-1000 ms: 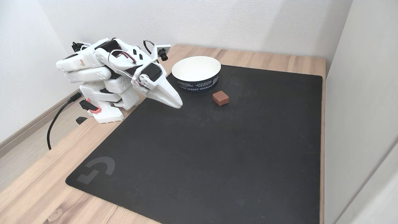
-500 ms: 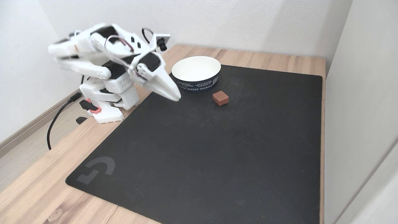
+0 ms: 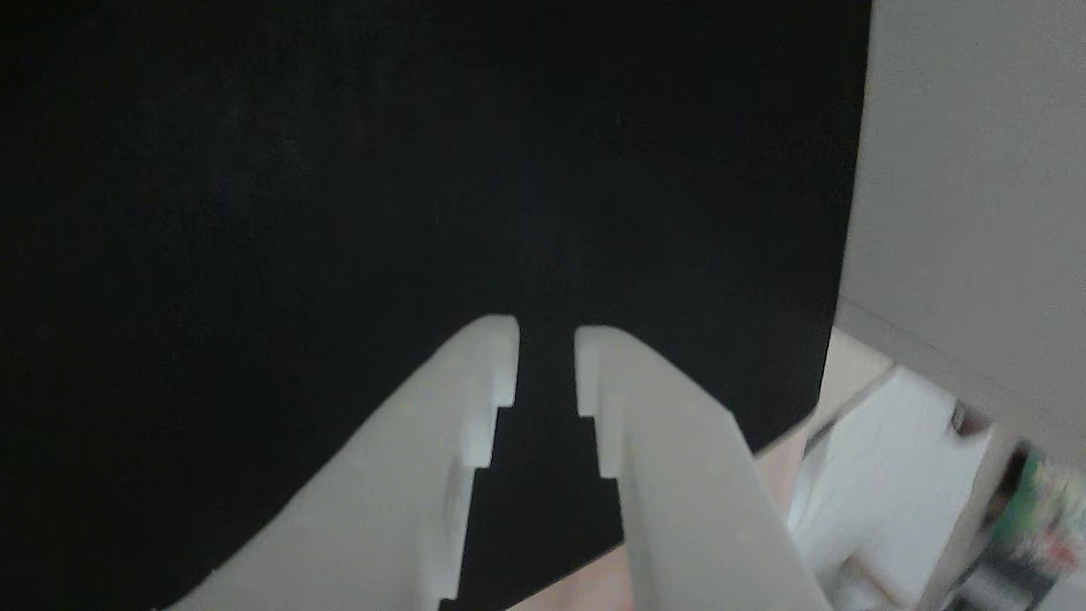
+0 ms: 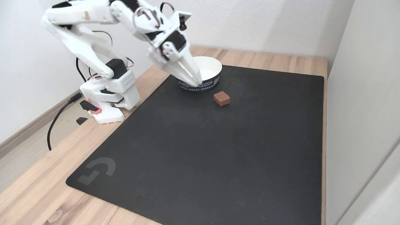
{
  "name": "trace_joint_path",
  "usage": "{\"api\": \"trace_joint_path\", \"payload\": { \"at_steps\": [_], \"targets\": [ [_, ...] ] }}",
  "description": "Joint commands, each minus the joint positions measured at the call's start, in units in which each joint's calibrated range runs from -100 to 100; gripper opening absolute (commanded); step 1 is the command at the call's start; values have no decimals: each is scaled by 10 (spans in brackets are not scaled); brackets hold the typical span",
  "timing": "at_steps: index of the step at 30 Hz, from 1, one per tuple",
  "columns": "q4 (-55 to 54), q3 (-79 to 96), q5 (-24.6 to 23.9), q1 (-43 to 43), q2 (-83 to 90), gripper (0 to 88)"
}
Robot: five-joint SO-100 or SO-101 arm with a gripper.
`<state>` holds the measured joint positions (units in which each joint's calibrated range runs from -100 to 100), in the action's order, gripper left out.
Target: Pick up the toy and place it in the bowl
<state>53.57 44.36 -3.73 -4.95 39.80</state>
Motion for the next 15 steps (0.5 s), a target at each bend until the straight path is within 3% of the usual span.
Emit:
{"api": "trace_joint_path", "payload": {
  "at_steps": [1,15],
  "targets": [
    [-3,-111,5,-39,-91,23],
    [5,-321,5,-153,-351,23]
  ]
}}
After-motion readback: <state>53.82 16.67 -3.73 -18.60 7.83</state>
